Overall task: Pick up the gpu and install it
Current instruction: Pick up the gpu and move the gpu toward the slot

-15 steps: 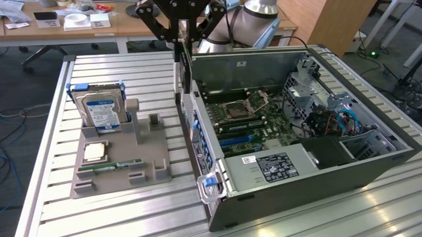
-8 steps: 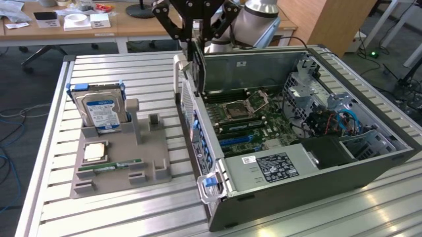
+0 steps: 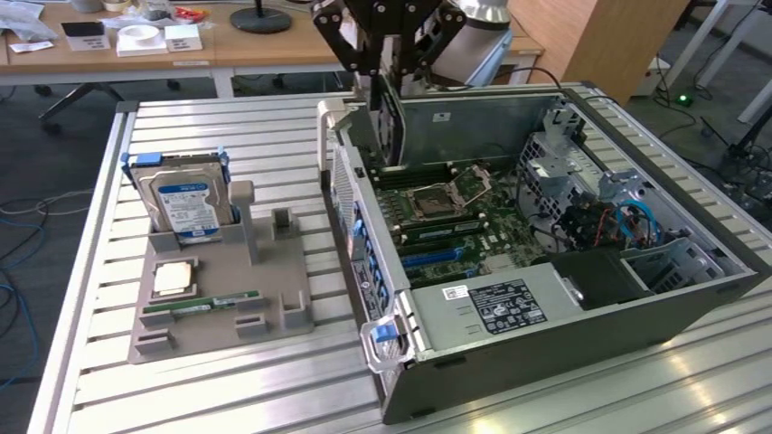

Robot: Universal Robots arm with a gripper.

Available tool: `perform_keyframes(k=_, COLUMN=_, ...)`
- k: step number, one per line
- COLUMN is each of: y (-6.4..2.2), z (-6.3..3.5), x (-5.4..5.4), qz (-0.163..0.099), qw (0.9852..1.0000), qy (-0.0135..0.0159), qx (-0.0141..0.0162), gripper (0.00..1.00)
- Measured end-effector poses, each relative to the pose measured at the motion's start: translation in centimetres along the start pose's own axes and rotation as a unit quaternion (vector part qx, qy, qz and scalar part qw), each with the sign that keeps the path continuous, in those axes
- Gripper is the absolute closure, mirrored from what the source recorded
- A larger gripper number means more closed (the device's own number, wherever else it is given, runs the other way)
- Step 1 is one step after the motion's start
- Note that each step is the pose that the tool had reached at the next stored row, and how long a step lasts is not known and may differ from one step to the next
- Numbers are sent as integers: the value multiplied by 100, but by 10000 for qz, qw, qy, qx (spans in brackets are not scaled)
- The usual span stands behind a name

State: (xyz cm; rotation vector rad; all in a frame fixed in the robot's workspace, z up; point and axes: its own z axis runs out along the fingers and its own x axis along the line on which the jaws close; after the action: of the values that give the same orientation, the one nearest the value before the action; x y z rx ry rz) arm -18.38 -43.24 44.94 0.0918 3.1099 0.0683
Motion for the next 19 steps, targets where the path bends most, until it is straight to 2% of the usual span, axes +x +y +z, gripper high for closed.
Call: perform_keyframes(k=19, y=42, z=22, x=-694, qz=0, qw=10000, qy=0, qx=-1, gripper=74)
